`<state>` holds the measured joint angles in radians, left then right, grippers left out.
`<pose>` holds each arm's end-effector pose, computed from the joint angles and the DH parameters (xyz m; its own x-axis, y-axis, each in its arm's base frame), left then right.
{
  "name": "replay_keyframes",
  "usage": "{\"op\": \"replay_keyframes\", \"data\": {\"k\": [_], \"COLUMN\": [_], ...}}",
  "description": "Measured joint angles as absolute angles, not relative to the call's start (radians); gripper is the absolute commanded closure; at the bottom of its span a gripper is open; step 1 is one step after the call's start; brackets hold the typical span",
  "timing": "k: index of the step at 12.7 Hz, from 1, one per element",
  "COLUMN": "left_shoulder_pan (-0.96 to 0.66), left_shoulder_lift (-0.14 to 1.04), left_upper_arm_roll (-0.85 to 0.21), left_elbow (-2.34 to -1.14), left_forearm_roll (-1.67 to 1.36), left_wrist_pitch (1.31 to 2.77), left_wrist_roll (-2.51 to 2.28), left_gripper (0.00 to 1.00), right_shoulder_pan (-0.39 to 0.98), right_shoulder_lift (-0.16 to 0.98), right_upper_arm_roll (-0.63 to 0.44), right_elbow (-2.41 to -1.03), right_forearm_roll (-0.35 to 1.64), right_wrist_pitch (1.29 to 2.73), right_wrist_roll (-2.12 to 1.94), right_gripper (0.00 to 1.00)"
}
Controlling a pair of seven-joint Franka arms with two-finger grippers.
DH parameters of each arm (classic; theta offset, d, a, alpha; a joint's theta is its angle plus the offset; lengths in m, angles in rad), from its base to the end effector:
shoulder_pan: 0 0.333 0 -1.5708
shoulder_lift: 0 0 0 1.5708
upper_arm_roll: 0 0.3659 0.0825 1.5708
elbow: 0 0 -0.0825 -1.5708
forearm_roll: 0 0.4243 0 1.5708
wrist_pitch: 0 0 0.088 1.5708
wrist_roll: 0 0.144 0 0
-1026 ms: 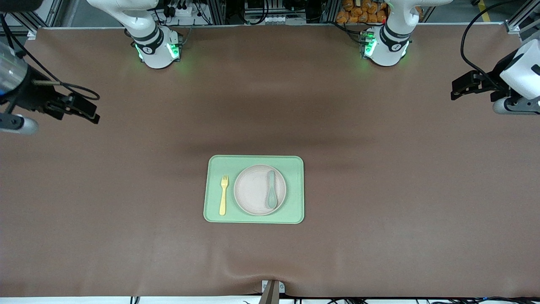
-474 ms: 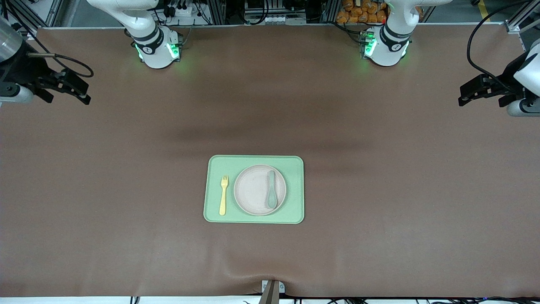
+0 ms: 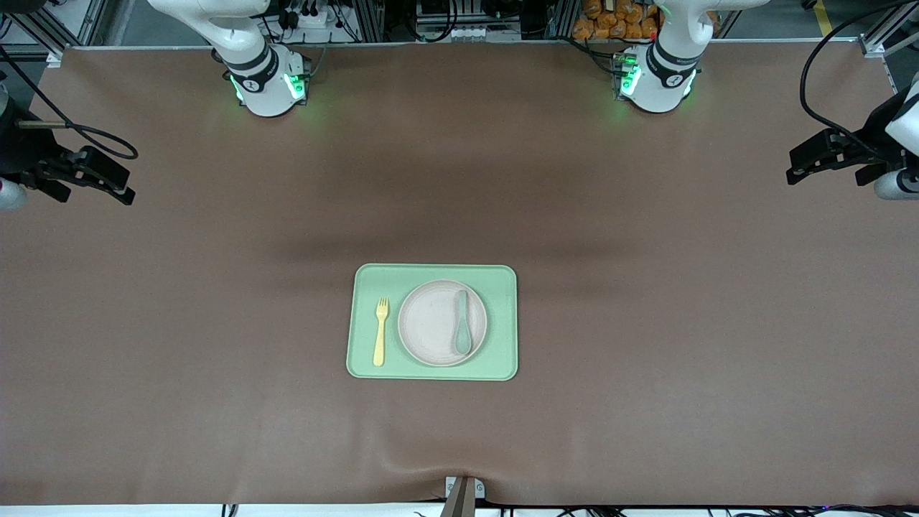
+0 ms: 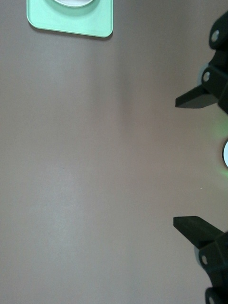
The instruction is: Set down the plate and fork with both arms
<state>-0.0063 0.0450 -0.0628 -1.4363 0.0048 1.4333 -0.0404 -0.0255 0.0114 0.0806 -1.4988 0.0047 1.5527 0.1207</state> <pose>0.5938 -0.0394 0.6669 0.9985 -0.0280 -0.0478 -0.0282 -0.9996 -0.0039 0.5983 0.0334 0.6659 0.9970 -0.0656 0.0415 -0.0652 -0.9978 -0.0107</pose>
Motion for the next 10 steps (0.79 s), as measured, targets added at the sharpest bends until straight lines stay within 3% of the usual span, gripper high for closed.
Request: {"op": "replay_keyframes", "data": {"k": [10], "left_shoulder_pan": [-0.006], "left_shoulder_lift": [0.041], "left_upper_arm_roll": [-0.063], "left_elbow": [-1.436], "left_forearm_roll": [0.005], "left_wrist_pitch": [1.439], "left_wrist_roll": [-0.040], "left_gripper": [0.00], "right_shoulder_pan": [-0.024], "right_shoulder_lift": [0.011], "right_upper_arm_roll": [0.081], "right_elbow": [-1.495], "right_forearm_roll": [0.000], "right_wrist_pitch": [1.534], "right_wrist_roll": [0.107], "right_gripper": [0.00]}}
